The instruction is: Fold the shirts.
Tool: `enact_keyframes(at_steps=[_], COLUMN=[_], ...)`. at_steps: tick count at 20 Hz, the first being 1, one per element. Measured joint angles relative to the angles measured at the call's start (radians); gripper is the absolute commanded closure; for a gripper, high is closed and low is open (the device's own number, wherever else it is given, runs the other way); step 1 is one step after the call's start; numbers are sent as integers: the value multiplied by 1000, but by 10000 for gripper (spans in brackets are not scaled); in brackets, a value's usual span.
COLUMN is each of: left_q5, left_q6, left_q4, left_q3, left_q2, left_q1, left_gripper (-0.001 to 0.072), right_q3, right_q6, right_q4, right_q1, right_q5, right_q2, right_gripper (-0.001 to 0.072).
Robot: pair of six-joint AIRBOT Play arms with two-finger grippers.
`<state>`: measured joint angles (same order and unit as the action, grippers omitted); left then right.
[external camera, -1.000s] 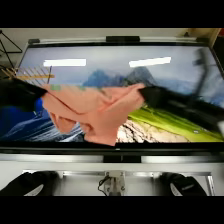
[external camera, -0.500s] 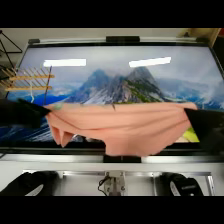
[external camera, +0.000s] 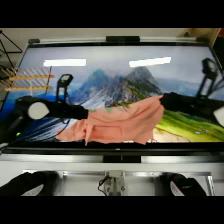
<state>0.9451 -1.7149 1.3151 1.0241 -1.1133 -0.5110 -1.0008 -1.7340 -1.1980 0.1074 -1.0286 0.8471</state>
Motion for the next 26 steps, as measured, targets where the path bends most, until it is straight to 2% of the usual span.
enact_keyframes(at_steps=[1, 2, 4, 6, 8, 10, 12, 15, 16, 18, 19, 20, 21, 22, 26], left_q5=[-19, -21, 47, 179, 304, 370, 389, 301, 258, 182, 157, 129, 108, 90, 95], left_q6=[-1, -3, 6, 48, 85, 105, 117, 120, 108, 85, 76, 71, 67, 63, 91], left_q4=[-11, -23, -32, -29, -24, -31, -66, -118, -128, -142, -154, -162, -167, -169, -162], left_q3=[2, 8, 42, 85, 103, 79, 13, -109, -145, -188, -202, -212, -219, -223, -175], left_q2=[-38, -73, -122, -138, -126, -93, -61, -43, -45, -61, -71, -85, -98, -108, -108], left_q1=[5, 13, 53, 120, 196, 251, 267, 235, 220, 189, 173, 157, 147, 144, 175], left_gripper=[28, 11, 11, 27, 27, 27, 28, 37, 79, 303, 375, 485, 646, 679, 681], right_q3=[3, 7, 9, 11, 12, 13, 13, 13, 13, 13, 13, 13, 13, 13, 0], right_q6=[0, 3, 21, 44, 63, 74, 85, 93, 94, 96, 96, 97, 97, 97, 108], right_q4=[34, 65, 113, 130, 129, 111, 90, 74, 73, 68, 66, 66, 66, 66, 78], right_q1=[0, 0, 0, 0, 0, 0, 0, 0, 0, 0, 0, 0, 0, 0, 0], right_q5=[28, 38, 48, 33, -2, -43, -78, -104, -109, -121, -125, -128, -132, -133, -150], right_q2=[56, 110, 182, 220, 240, 249, 255, 258, 259, 260, 260, 260, 260, 260, 244], right_gripper=[638, 639, 639, 638, 638, 638, 638, 638, 638, 638, 638, 638, 638, 638, 638])
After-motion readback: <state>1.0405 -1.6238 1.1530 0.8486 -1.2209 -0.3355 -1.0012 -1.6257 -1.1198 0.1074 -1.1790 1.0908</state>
